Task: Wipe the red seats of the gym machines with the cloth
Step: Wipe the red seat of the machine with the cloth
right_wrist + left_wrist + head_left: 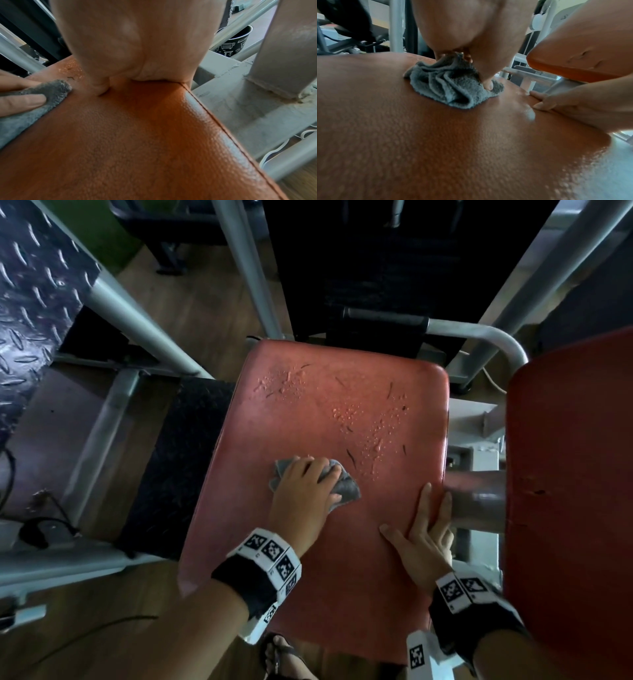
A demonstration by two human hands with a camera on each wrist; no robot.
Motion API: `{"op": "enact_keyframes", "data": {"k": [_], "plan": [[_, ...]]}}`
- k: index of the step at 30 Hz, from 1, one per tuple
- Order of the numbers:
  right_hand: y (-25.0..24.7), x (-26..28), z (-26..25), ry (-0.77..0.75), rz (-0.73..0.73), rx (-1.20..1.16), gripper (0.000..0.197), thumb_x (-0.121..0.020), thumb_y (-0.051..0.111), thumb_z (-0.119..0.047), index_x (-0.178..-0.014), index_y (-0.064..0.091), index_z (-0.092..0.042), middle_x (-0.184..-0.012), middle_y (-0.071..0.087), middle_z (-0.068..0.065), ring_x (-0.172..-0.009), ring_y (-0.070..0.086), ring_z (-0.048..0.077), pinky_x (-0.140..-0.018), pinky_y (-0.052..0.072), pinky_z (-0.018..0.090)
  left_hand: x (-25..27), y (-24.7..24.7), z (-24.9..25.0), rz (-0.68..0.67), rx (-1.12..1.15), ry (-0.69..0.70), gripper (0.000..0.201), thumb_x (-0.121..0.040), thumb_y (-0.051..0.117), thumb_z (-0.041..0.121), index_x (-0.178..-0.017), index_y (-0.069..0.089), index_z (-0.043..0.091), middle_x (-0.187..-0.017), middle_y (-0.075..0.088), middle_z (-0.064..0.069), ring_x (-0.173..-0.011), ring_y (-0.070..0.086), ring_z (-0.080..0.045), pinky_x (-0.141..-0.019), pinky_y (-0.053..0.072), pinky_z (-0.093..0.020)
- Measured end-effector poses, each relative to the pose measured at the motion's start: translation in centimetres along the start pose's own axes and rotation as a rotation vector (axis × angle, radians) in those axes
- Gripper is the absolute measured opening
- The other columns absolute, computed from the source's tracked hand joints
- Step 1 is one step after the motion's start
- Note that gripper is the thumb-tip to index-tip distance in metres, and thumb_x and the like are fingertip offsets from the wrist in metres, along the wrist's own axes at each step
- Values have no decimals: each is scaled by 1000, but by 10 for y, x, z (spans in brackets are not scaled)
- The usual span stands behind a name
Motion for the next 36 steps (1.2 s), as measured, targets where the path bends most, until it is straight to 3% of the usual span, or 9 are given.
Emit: {"op": "enact_keyframes", "data": {"k": [8, 12, 18, 25, 30, 36], "plan": [[0, -1, 1, 11, 1, 12, 103, -83, 57, -62, -132, -34, -56, -150, -39, -11, -141, 9, 40, -112, 20, 57, -32, -4, 6, -29, -3, -2, 38, -88, 63, 38, -122, 66, 20, -122, 55, 2, -115, 48, -25, -104, 37, -41], [1, -1, 3, 14, 6, 1, 103, -83, 58, -59, -137, -30, -54, -151, -37, -12, -142, 7, 37, -113, 18, 56, -14, -1, 13, -20, 38, -26, 41, -88, 65, 36, -125, 63, 21, -123, 53, 3, -119, 45, -25, -112, 32, -43], [2, -1, 3, 11, 9, 1, 103, -83, 58, -59, -136, -30, -54, -151, -38, -12, -141, 10, 38, -112, 20, 55, -3, 4, 23, -22, 33, 41, 38, -85, 67, 37, -120, 65, 21, -118, 54, 2, -112, 48, -24, -108, 37, -44], [2, -2, 3, 2, -4, 1, 103, -84, 57, -59, -136, -31, -54, -149, -39, -13, -140, 10, 39, -111, 21, 55, -24, -1, 24, -48, 91, -78, 36, -90, 60, 40, -122, 64, 25, -120, 51, 4, -113, 43, -21, -103, 33, -38], [2, -2, 2, 2, -3, 3, 103, -83, 57, -60, -136, -31, -54, -149, -40, -14, -140, 10, 38, -112, 20, 56, -10, 2, 30, -17, 56, -34, 35, -88, 63, 40, -118, 67, 24, -115, 54, 3, -107, 49, -21, -97, 41, -38], [2, -3, 4, 8, -16, 13, 103, -83, 57, -60, -136, -32, -53, -148, -41, -14, -141, 10, 38, -111, 22, 57, -42, 1, 20, -68, 66, -156, 36, -95, 53, 40, -126, 61, 24, -121, 45, 5, -113, 42, -18, -100, 36, -33]]}}
Point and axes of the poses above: each hand's wrist, its own x-axis away from the middle knuckle, its own y-axis out of the palm, z = x × y, the point moved 6 cm from there along -x, towards the middle knuckle
